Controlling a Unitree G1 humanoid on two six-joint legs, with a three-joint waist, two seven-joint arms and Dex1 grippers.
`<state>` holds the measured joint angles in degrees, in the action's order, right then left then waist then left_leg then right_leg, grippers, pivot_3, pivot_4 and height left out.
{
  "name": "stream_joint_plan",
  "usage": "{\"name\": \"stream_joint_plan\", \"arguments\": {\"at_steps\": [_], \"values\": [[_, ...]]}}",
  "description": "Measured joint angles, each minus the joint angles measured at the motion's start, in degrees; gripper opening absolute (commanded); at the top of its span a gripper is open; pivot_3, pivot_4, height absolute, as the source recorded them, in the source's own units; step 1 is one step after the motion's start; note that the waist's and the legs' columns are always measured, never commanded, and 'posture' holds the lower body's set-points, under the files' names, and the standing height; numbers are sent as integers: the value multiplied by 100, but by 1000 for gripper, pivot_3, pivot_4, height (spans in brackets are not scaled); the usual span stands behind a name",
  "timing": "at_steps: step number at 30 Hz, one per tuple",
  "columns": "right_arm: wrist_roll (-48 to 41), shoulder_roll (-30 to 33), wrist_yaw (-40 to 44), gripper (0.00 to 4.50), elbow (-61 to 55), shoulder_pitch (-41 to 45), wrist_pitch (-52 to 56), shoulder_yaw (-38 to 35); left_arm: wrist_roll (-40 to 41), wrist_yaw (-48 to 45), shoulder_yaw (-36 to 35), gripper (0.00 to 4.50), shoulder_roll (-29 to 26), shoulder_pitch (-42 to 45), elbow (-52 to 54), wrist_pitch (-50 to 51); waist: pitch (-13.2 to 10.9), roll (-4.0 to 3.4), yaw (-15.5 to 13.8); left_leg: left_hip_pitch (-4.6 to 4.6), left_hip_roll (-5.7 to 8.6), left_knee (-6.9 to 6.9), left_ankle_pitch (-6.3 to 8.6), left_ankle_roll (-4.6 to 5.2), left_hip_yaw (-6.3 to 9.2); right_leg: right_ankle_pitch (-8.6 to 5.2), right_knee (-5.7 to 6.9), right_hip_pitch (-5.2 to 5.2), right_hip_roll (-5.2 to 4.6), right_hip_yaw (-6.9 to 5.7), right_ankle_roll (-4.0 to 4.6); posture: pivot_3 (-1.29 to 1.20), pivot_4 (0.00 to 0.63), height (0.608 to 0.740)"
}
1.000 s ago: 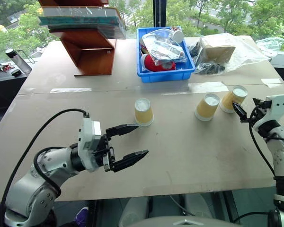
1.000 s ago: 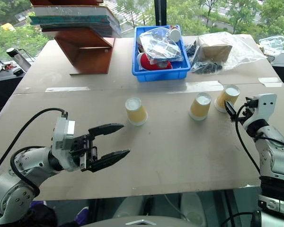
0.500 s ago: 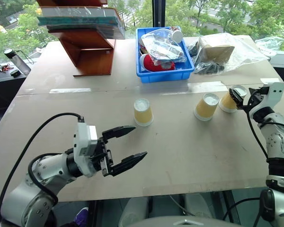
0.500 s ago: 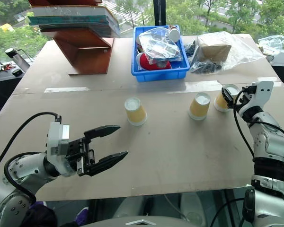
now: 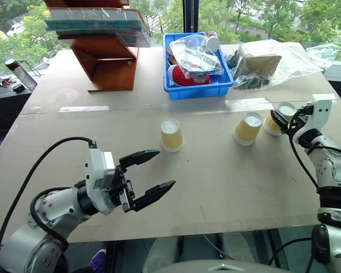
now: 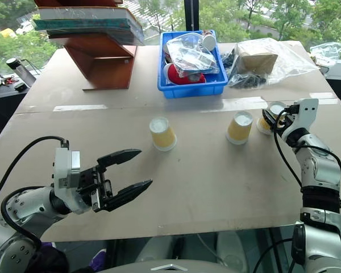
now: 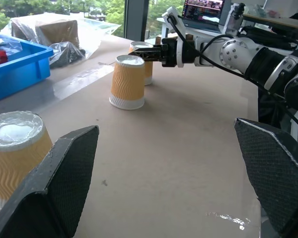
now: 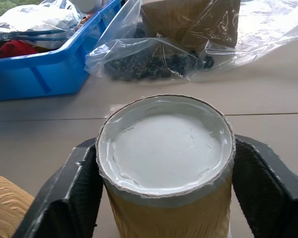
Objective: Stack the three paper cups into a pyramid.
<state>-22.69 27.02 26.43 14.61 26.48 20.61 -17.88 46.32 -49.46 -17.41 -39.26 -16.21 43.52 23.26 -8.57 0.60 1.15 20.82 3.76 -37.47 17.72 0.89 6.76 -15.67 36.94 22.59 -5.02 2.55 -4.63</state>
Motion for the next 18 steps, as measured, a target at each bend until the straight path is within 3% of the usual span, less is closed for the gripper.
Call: {"name": "stream_joint_plan", "arguments": {"at_steps": [8,14,18], "values": [[119,224,132,2403,-38,-35,-113,4,-111,-88,-11,4500,88,-252,-45,-202,-1,-2,-31,3,1,0,0,0,1,0,-1,0,-2,-1,0,0,150,740],[82,1408,810,2403,-946,-721,-99,-323,351,-159,-71,4500,23,-371,-60,10,-3,-4,-44,11,0,0,1,2,5,0,-8,1,-4,-5,0,0,150,740],[-634,2301,2074,2403,-2367,-2228,484,-679,335,-231,-140,4500,-47,-378,-204,13,-1,-11,-54,12,-6,4,2,4,9,-1,-10,-3,0,-9,1,0,150,740]]}}
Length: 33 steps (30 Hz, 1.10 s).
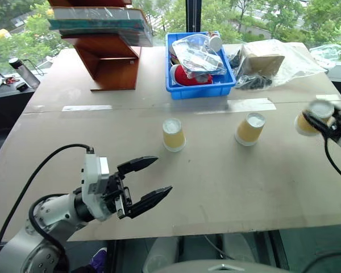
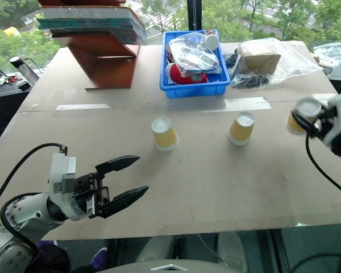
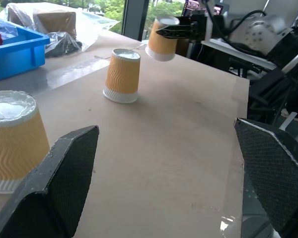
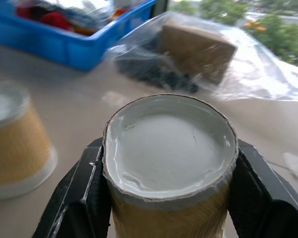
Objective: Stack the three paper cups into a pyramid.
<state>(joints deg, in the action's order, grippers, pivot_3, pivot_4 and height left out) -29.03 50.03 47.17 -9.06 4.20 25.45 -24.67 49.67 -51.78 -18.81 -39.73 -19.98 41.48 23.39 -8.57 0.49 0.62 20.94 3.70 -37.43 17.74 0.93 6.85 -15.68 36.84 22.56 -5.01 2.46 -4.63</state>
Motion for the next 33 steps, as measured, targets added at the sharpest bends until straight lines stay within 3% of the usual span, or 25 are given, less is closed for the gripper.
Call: {"name": "stream_joint_plan", "arguments": {"at_steps": [3,7,10,14,20,33], "values": [[-734,81,741,2403,-1708,-1226,194,-142,-135,-134,-16,4500,-42,-72,-200,-35,2,-5,49,-14,-3,0,1,2,-14,1,3,-6,3,11,-1,0,150,740],[-1426,-338,478,2403,-3034,-1214,459,456,-281,-457,25,4500,48,-67,-489,-284,2,10,49,-27,-3,-33,2,4,-11,15,1,-33,7,5,0,0,150,740],[-827,-862,-15,2403,-3023,-779,263,1277,-191,-760,-98,4500,8,-149,-676,-292,13,40,29,-31,-6,-45,1,2,5,19,3,-37,12,-9,5,0,150,740],[204,-1242,-275,2403,-2580,-376,-231,2398,-12,-1304,-424,4500,-199,-345,-816,-288,4,25,-1,-26,0,-49,1,1,12,19,0,-36,7,-15,6,0,150,740],[846,-1840,-440,2403,-1660,282,-682,2989,102,-1352,-706,4500,-350,-376,-752,-167,1,25,13,-19,-1,-45,2,1,17,19,-4,-35,6,-18,7,0,150,740],[840,-2640,-375,2403,-962,1160,-516,3619,343,-1130,-1034,4500,-387,-654,-378,115,-3,18,31,-16,-2,-41,2,0,15,18,-2,-21,7,-14,8,0,150,740]]}}
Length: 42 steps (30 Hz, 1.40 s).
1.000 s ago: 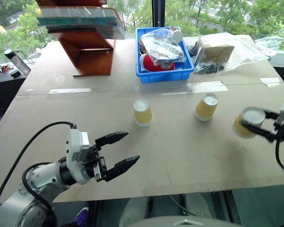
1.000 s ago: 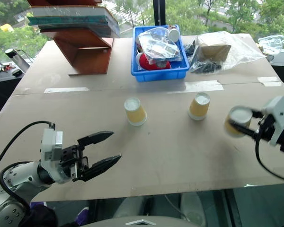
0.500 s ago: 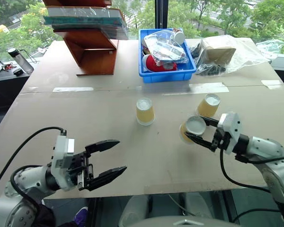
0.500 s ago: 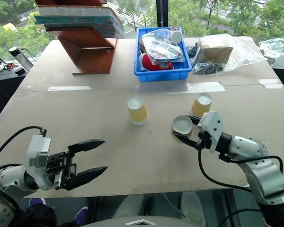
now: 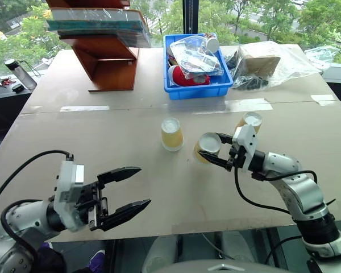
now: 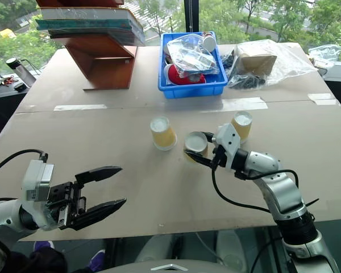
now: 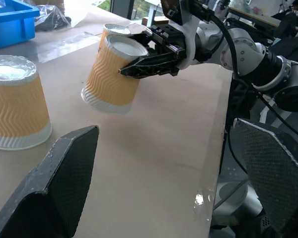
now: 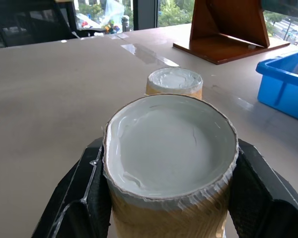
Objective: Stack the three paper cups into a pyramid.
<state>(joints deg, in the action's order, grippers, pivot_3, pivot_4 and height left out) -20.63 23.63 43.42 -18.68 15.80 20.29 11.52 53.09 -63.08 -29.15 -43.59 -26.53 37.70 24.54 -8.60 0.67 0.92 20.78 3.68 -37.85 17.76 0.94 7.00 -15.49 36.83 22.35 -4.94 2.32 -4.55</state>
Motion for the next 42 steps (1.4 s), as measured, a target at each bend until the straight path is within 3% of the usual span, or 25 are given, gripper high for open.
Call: {"name": "stream_joint_plan", "arguments": {"at_steps": [23,24,27,36,39,42], "values": [[472,-168,241,2403,862,494,-52,275,-349,-281,-147,4500,36,75,-321,-225,0,-1,6,9,1,6,0,0,-4,0,0,14,-1,3,0,0,150,740],[488,-150,261,3297,870,539,-12,319,-364,-291,-125,4500,50,85,-327,-244,0,-1,8,10,1,6,0,0,-5,0,1,15,-1,4,0,0,150,740],[533,-147,273,4480,899,587,21,335,-389,-296,-76,4500,65,90,-355,-260,0,-1,6,10,1,8,0,0,-5,0,0,17,-1,4,0,0,150,740],[-53,412,464,4480,22,628,609,-180,-442,-305,39,4500,172,96,-357,-348,-1,-2,-14,17,1,8,0,0,-4,0,-1,21,-5,3,0,0,150,740],[-659,807,472,4480,-555,614,1113,-811,-442,-302,59,4500,209,136,-370,-354,-1,-1,-17,19,1,8,0,0,-3,0,-2,21,-5,3,0,0,150,740],[-731,1124,83,4480,-725,616,1328,-1534,-453,-301,137,4500,253,209,-428,-368,0,1,-23,19,2,8,0,0,-5,0,-2,20,-5,3,0,0,150,740]]}}
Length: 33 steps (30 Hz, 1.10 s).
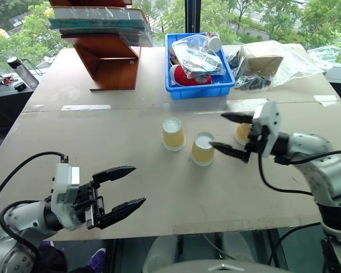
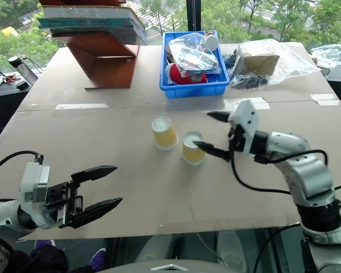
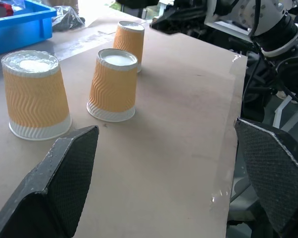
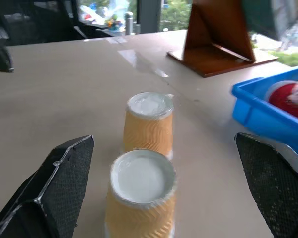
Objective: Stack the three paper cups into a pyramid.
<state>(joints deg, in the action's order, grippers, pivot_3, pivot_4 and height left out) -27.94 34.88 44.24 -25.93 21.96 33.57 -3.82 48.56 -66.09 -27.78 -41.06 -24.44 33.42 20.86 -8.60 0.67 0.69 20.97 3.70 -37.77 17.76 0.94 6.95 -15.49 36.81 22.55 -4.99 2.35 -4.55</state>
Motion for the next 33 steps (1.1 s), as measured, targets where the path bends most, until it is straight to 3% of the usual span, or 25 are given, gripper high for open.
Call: {"name": "stream_joint_plan", "arguments": {"at_steps": [5,15,25,28,33], "values": [[577,267,-593,4480,558,-52,-2,-220,-22,-5,243,4500,47,149,-103,-19,0,-1,21,0,-1,2,0,0,-7,0,2,3,1,6,0,0,150,740],[878,-264,-1163,4480,1301,-7,83,-45,-112,-46,367,4500,40,305,-236,-30,-1,-2,23,2,-1,5,0,0,-10,0,2,7,1,10,0,0,150,740],[1099,-365,-1220,4480,1864,29,-82,-36,-110,-41,339,4500,50,1,-193,-38,-1,-3,27,3,-1,5,0,0,-11,0,2,8,1,10,0,0,150,740],[1100,-456,-1218,3634,1955,84,-145,-36,-106,-20,304,4500,74,-68,-136,-43,-1,-3,26,3,-1,5,0,0,-11,0,2,8,1,10,0,0,150,740],[1044,-518,-1209,3634,1957,103,-142,-39,-98,10,268,4500,100,-79,-136,-43,-1,-3,24,3,-1,5,0,0,-10,0,2,9,1,9,0,0,150,740]]}}
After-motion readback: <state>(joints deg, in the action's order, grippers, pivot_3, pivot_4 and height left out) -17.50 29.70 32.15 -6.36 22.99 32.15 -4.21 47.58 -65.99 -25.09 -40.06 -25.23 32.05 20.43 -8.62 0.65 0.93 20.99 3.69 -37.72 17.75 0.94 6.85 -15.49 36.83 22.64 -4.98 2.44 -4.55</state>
